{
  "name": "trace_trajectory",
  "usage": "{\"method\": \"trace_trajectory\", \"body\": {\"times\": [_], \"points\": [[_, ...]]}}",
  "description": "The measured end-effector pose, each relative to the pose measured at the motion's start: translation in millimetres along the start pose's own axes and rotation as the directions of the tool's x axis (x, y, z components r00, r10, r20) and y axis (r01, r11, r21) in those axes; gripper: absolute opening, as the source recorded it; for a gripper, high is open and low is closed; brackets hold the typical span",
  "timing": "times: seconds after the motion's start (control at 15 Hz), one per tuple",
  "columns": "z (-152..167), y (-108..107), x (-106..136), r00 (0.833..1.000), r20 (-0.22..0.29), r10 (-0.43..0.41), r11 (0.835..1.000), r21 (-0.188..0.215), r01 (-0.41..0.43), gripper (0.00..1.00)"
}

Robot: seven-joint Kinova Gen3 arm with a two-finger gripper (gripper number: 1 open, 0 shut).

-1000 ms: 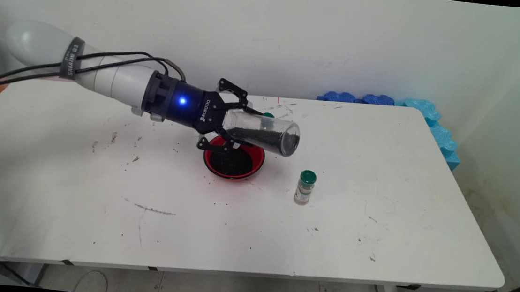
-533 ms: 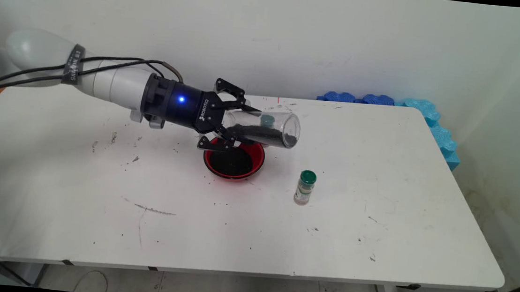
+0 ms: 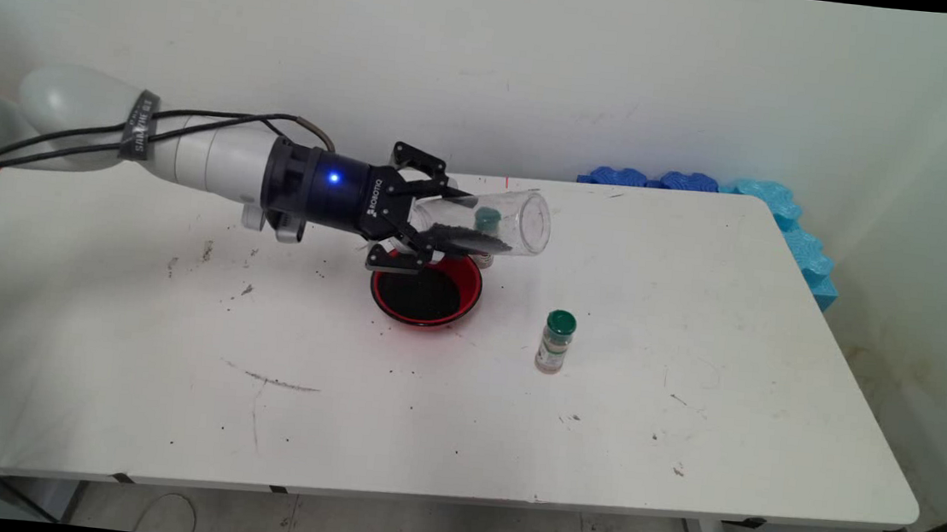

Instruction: Pour the black seasoning powder in the red bowl

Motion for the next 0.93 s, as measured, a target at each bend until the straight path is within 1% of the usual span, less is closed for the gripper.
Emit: {"method": "trace_trajectory", "body": {"times": [0.47,0.93], "points": [[5.4,1.1,3.4,0.999,0.024,-0.043,0.999,-0.024,0.043,0.00],[10.1,5.2,4.2,0.995,0.062,-0.081,0.994,-0.065,0.085,0.00]]}}
